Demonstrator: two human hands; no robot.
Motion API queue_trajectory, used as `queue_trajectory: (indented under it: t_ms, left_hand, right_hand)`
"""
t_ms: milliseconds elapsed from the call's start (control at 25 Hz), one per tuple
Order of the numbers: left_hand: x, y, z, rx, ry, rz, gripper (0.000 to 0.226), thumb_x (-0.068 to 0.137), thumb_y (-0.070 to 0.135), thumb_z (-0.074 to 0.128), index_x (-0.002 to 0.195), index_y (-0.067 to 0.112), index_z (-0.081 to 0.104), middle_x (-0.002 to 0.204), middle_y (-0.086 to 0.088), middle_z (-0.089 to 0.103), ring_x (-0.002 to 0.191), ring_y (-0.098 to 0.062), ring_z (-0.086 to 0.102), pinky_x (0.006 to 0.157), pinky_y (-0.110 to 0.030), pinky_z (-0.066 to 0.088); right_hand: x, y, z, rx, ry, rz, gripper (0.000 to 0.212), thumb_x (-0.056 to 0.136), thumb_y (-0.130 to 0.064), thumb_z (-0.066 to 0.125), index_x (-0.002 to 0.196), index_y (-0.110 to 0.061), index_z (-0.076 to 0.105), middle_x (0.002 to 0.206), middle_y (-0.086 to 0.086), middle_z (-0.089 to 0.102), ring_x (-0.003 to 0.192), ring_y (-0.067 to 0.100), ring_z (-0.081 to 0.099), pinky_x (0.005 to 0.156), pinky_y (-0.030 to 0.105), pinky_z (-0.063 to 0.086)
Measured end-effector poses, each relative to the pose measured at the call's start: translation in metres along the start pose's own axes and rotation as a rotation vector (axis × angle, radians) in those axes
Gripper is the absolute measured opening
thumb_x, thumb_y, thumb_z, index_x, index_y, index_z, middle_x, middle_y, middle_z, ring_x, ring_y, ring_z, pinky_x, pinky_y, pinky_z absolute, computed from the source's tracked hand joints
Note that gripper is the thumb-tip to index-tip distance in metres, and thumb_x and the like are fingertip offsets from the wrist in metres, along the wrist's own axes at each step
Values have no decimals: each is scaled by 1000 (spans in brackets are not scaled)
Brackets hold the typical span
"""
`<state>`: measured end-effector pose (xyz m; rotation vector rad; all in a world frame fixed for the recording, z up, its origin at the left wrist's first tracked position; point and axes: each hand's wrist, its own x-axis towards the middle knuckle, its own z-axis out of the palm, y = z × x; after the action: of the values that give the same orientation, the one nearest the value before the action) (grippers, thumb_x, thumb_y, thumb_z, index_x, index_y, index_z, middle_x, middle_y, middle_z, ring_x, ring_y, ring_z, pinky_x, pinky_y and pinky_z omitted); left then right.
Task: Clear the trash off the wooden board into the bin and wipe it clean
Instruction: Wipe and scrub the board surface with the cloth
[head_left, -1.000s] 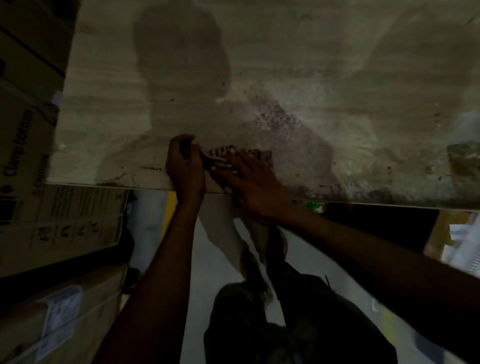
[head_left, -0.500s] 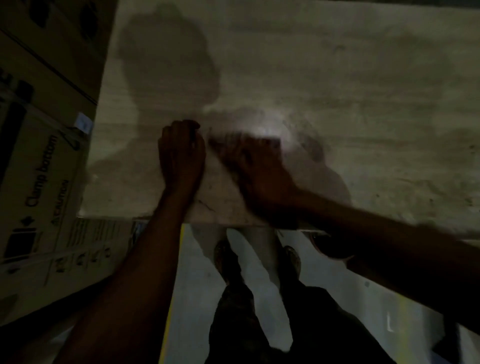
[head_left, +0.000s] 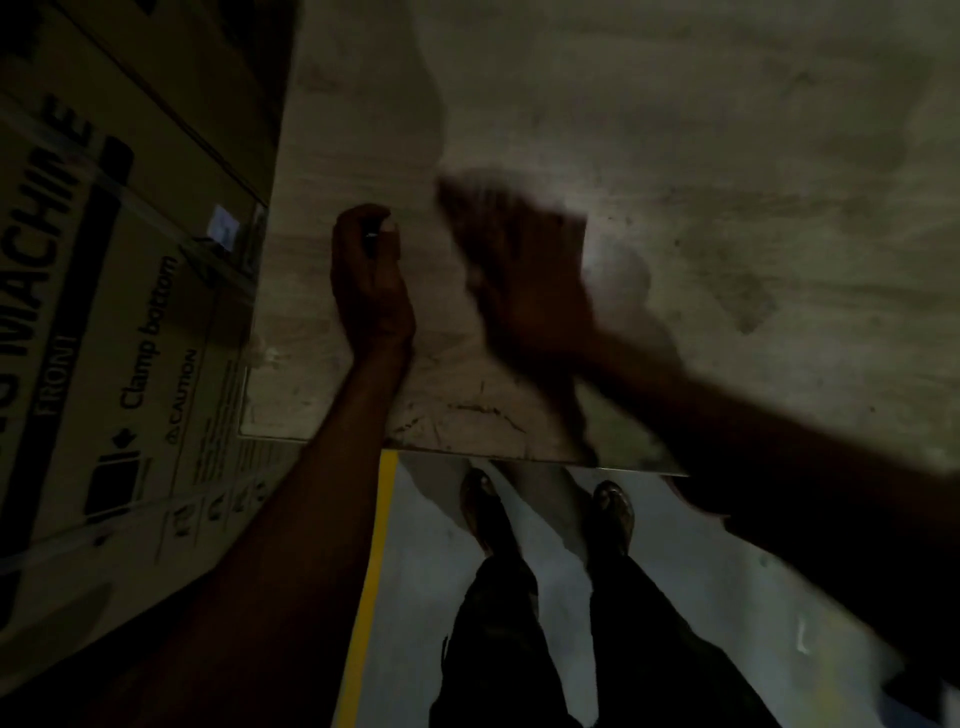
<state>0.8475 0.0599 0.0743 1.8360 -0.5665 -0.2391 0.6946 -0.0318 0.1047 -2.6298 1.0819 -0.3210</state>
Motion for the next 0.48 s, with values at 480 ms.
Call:
queue_trajectory:
  t_ms: [480]
  left_hand:
    - [18,12,-30,-136,-230,-380,16,93,26,63,102,14,69,91,2,70,87,-14,65,76,-31,53]
  right_hand:
    - [-124,-7,-6,72,-52,103,59,101,-27,47,159,-24,35,163,18,35,149,40,34,124,48,21]
